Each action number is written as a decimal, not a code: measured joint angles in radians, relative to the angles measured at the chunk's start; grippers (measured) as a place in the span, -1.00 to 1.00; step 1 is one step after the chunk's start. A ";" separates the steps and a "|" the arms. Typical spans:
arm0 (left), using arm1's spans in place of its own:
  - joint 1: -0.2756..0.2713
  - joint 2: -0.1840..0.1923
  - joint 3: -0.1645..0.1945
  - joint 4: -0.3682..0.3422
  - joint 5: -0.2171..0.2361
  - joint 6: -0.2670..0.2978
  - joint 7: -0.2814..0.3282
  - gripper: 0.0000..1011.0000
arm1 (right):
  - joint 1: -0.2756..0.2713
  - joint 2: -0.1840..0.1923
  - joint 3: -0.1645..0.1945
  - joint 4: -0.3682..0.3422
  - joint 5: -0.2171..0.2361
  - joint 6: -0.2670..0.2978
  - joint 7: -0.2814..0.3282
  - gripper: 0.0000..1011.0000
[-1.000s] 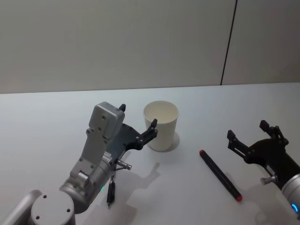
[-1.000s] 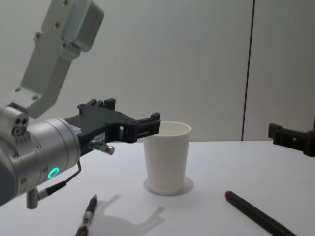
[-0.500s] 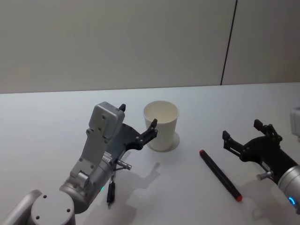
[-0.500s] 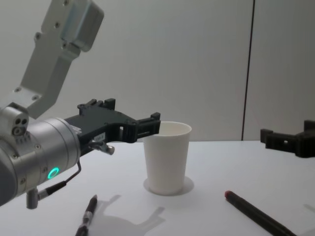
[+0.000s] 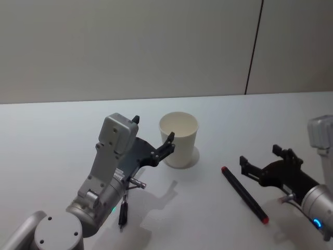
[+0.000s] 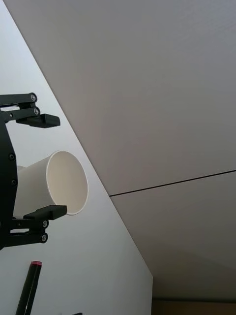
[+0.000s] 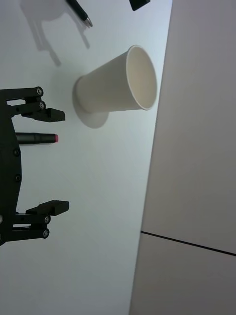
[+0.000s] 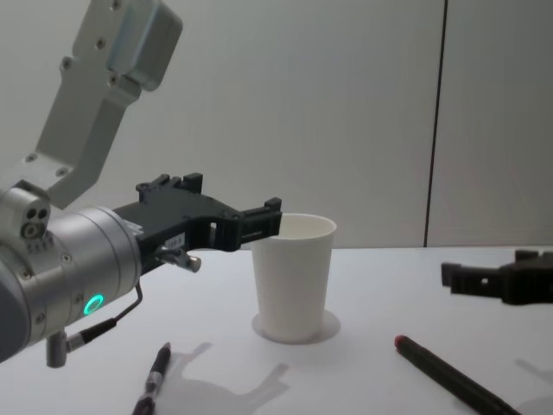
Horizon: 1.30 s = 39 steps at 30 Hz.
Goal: Place the pen into the pen holder.
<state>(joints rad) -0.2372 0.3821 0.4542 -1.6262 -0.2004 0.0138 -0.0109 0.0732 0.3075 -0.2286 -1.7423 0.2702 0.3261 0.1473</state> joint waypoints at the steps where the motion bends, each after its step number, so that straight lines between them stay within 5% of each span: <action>1: 0.000 0.000 0.000 0.000 0.000 0.000 0.000 0.98 | 0.001 -0.002 -0.001 0.002 0.002 0.008 0.002 0.98; 32: 0.000 0.000 0.000 0.000 0.000 0.000 0.000 0.98 | 0.032 -0.081 -0.047 0.071 0.024 0.187 -0.040 0.98; 39: 0.000 0.000 0.000 0.000 0.000 0.000 0.000 0.98 | 0.039 -0.094 -0.053 0.085 0.013 0.209 -0.050 0.68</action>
<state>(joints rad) -0.2372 0.3821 0.4542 -1.6262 -0.2004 0.0138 -0.0109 0.1118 0.2133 -0.2820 -1.6577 0.2833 0.5354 0.0976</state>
